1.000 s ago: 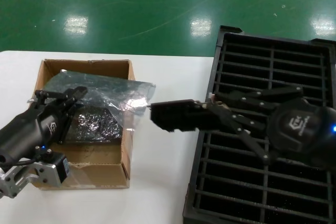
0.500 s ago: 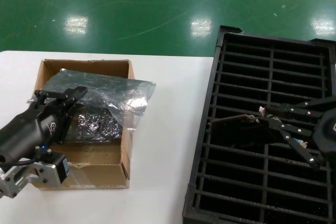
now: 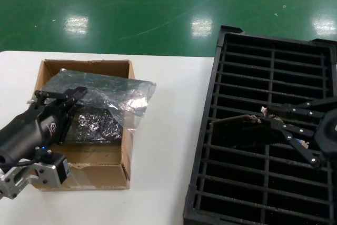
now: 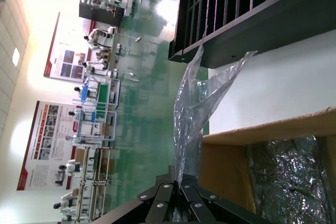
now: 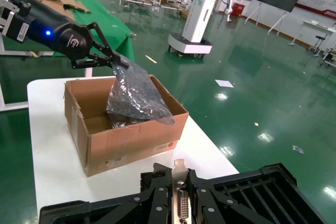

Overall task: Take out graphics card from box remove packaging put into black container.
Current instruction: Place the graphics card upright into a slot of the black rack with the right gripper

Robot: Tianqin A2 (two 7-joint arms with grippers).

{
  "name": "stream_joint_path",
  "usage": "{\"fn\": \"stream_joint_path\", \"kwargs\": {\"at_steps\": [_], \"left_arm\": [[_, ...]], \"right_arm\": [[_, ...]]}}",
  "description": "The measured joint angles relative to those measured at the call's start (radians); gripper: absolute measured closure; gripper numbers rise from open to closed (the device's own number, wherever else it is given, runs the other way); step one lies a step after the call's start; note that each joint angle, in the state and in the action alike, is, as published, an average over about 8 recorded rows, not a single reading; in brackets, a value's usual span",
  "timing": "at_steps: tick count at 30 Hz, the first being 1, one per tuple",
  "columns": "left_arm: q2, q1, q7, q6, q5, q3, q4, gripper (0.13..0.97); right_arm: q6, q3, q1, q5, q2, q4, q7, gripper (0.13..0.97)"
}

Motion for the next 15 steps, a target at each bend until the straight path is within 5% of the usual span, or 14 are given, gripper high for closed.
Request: {"fn": "stream_joint_path", "kwargs": {"at_steps": [15], "left_arm": [[0.000, 0.000, 0.000, 0.000, 0.000, 0.000, 0.000, 0.958]], "right_arm": [[-0.301, -0.110, 0.216, 0.054, 0.063, 0.005, 0.066, 0.908]]}}
